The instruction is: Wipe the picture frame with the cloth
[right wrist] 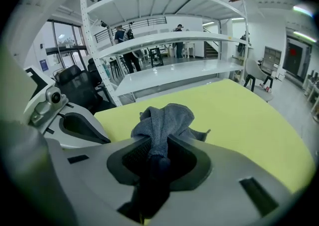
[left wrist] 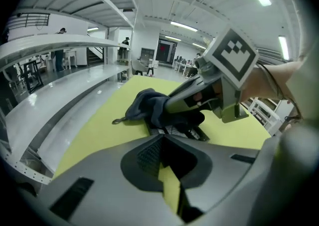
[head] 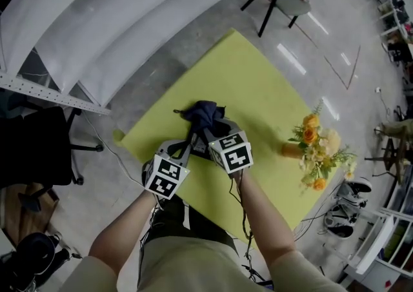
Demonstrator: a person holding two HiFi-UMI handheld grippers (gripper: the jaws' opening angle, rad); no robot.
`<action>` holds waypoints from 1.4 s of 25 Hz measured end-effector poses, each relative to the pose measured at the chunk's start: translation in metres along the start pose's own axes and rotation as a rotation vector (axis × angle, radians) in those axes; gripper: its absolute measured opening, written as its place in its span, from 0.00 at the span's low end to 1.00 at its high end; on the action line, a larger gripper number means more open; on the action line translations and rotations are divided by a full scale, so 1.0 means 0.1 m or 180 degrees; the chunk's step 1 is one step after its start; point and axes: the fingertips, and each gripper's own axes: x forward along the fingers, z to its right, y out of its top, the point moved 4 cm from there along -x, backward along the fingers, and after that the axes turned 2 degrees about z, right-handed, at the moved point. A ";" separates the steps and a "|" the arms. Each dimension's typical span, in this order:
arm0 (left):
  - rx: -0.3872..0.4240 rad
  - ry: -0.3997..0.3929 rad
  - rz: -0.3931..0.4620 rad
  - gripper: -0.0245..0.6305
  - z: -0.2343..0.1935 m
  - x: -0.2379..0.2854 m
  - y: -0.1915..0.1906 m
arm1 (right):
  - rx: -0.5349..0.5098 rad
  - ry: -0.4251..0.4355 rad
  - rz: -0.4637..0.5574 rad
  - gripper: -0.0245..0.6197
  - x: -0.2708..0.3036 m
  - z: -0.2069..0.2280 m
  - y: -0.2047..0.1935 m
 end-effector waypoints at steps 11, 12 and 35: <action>-0.0179 0.0073 -0.0166 0.05 -0.09 0.10 -0.13 | 0.0312 -0.0481 -0.0023 0.19 -0.43 0.43 -0.30; -0.0181 0.0074 -0.0154 0.05 -0.09 0.10 -0.13 | 0.0299 -0.0582 -0.0070 0.19 -0.48 0.47 -0.33; -0.0190 -0.0044 -0.0139 0.05 0.09 0.02 -0.22 | -0.0390 -0.0010 -0.0247 0.18 -0.03 -0.28 -0.20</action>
